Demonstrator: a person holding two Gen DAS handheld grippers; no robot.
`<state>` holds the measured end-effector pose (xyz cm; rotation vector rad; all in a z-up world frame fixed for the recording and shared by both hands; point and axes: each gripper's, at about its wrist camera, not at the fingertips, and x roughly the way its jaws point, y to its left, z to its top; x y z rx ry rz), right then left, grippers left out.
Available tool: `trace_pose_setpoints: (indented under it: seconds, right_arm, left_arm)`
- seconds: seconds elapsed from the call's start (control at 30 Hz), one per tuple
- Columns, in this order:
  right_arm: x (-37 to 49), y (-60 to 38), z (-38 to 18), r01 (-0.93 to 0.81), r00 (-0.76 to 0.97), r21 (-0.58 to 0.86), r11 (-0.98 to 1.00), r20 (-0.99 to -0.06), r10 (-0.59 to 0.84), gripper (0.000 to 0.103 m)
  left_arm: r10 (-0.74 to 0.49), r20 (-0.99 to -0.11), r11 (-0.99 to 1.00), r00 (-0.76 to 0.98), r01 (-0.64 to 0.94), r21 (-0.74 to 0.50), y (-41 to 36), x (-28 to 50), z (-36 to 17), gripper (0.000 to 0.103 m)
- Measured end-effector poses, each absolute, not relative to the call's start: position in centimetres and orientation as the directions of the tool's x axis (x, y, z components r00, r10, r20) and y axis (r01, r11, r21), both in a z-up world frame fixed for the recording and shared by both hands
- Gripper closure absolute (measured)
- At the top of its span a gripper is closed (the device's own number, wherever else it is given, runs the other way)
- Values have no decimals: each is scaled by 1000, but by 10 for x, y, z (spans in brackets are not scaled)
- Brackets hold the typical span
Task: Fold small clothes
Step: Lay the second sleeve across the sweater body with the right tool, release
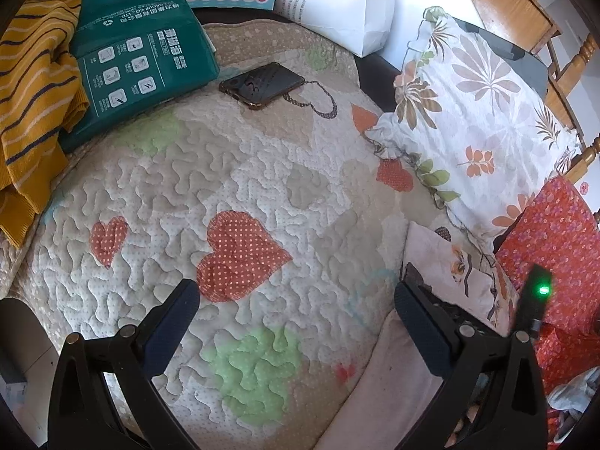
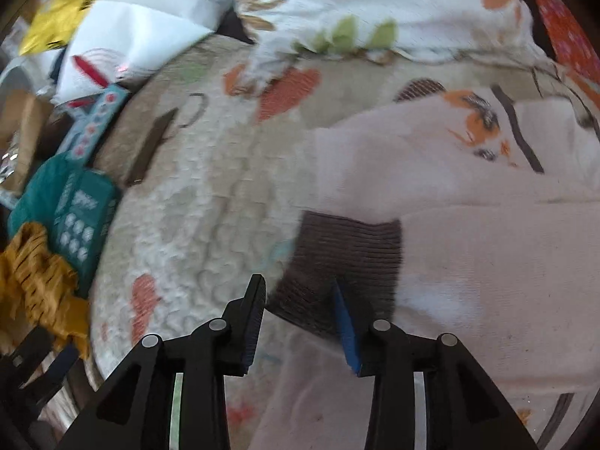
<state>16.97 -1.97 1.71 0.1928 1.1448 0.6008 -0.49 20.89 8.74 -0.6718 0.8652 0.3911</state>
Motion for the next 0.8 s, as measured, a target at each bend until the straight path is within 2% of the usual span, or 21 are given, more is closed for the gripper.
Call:
trace_pose_setpoints:
  seconds: [0.13, 0.3, 0.4, 0.63, 0.73, 0.8]
  right_arm:
    - [161, -43, 31, -342, 344, 421, 840, -776, 528, 62]
    - [168, -87, 5, -237, 352, 328, 914, -848, 396, 62]
    - [165, -125, -2, -186, 372, 304, 934, -859, 353, 63]
    - [151, -237, 5, -54, 436, 326, 944, -843, 316, 66]
    - [147, -287, 4, 72, 460, 248, 966, -868, 188, 59]
    - [143, -323, -1, 153, 461, 235, 960, -876, 141, 59]
  left_arm:
    - [36, -807, 741, 589, -558, -374, 200, 1, 83, 0]
    - [38, -818, 776, 574, -532, -337, 184, 7, 81, 0]
    - [37, -823, 799, 567, -511, -316, 175, 9, 79, 0]
    - [17, -846, 834, 533, -473, -282, 151, 19, 66, 0]
    - [13, -857, 854, 516, -451, -259, 136, 24, 58, 0]
    - [3, -864, 868, 503, -431, -248, 127, 27, 53, 0]
